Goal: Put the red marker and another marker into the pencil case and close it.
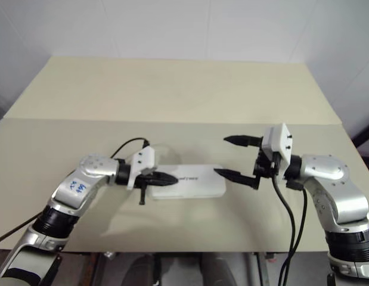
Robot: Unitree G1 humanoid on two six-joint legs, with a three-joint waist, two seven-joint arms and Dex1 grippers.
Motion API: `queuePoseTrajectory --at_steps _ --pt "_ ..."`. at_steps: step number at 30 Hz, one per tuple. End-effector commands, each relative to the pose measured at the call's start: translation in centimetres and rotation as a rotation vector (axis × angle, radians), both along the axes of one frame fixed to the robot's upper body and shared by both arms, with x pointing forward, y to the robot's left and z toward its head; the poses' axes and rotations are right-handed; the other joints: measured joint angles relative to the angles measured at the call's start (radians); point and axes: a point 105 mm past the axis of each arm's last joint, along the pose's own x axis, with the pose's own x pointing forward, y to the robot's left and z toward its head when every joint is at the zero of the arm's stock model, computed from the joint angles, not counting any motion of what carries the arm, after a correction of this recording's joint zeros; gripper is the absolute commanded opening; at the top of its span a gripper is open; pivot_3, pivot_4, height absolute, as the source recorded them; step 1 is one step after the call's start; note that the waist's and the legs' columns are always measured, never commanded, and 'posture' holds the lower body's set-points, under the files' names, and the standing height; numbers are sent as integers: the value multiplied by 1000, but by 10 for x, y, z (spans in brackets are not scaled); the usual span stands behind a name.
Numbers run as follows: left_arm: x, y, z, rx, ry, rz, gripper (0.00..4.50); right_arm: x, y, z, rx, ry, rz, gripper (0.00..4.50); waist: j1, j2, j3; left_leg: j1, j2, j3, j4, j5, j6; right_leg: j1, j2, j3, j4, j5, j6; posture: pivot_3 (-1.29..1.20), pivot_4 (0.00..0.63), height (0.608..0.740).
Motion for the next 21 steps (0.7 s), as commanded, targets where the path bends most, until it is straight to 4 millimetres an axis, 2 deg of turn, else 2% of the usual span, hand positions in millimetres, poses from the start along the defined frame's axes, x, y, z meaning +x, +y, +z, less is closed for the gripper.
queuePoseTrajectory --at_steps 1,5,9,12,17,21 --pt "3 6 2 -18 -2 38 55 -4 2 8 13 -50 13 4500 0 0 0 0 0 0 0 0 0 0 0 0 0 0 0 0 150 740" --pt "9 17 35 -150 -110 51 55 1 0 8 8 -52 14 4500 -3 0 0 -1 0 0 -1 0 0 -1 0 0 0 1 2 0 150 740" --pt "13 40 65 -239 -184 102 55 7 -5 8 -3 -60 8 4500 -2 0 0 -1 0 0 -3 0 0 -2 0 -1 0 3 6 0 150 740" --pt "13 60 79 -259 -226 158 589 11 -9 7 -16 -66 5 4500 -2 0 0 -1 0 0 -5 -1 0 -3 0 -1 0 3 7 0 150 740" --pt "6 94 89 -252 -267 260 2193 16 -22 8 -31 -89 -26 4500 -2 0 0 -1 1 0 -11 -1 0 -4 0 -2 -4 3 7 0 150 740" --pt "-1 107 94 -247 -295 315 3463 17 -32 16 -10 -109 -49 4500 0 0 0 -1 1 0 -14 -1 -1 -4 0 -3 -5 3 6 0 150 740"
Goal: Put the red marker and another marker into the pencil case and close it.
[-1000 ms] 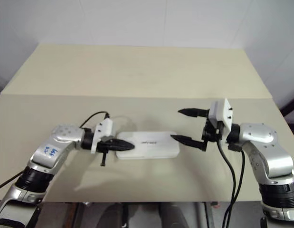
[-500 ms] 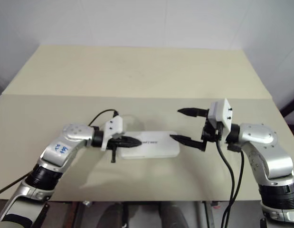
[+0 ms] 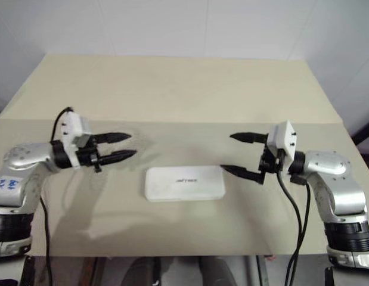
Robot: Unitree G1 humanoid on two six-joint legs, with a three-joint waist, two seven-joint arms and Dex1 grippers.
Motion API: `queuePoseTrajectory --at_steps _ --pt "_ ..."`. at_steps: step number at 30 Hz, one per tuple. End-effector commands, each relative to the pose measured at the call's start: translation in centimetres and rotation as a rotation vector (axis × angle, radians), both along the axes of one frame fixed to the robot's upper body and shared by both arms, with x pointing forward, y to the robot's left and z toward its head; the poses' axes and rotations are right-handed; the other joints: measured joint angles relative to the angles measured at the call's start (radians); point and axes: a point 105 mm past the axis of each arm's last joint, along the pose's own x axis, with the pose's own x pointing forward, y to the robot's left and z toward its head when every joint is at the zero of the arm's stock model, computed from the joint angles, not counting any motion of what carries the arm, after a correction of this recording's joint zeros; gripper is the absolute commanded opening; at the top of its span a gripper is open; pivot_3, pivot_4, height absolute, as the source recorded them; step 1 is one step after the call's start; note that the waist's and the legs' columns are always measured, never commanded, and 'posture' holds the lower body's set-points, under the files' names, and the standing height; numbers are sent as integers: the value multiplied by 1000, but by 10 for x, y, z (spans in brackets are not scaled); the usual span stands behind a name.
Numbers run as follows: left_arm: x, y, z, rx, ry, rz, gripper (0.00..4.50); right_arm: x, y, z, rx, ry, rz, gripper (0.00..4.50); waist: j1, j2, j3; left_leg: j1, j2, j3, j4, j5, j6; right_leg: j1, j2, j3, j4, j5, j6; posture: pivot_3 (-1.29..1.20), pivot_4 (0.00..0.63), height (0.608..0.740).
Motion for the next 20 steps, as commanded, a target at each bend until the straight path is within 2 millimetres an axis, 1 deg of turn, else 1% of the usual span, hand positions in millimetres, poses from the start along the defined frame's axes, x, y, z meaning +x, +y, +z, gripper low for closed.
queuePoseTrajectory --at_steps 1,3,4,7,12,17,20 --pt "-10 6 17 7 -74 25 3768 -2 -12 22 5 -84 -17 4500 1 0 0 0 0 0 0 0 0 0 0 0 0 0 0 0 150 740" --pt "-12 9 19 8 -83 45 4432 -3 -15 20 -13 -81 -16 4500 3 0 0 0 0 0 -1 0 0 0 0 0 0 0 0 0 150 740" --pt "-11 10 21 5 -90 54 4475 -3 -17 20 -21 -80 -16 4500 3 0 0 0 0 0 -1 0 0 0 0 0 0 0 0 0 150 740" --pt "-8 11 26 -1 -127 82 4475 -2 -19 20 -37 -89 -21 4500 1 0 0 0 0 0 0 0 0 0 0 0 0 0 0 0 150 740" --pt "-6 1 28 -8 -128 63 4475 -2 -23 19 -74 -87 -13 4500 -1 0 0 0 0 0 0 0 0 0 0 0 0 0 0 0 150 740" --pt "-10 -2 14 -2 -94 57 4475 -4 -20 8 -96 -71 4 4500 -1 0 0 0 0 0 -1 0 0 0 0 0 0 0 0 0 150 740" --pt "-10 -2 19 -11 -103 63 4475 -1 -13 9 -91 -75 27 4500 -1 0 0 0 0 0 0 0 0 0 0 0 0 0 0 0 150 740"
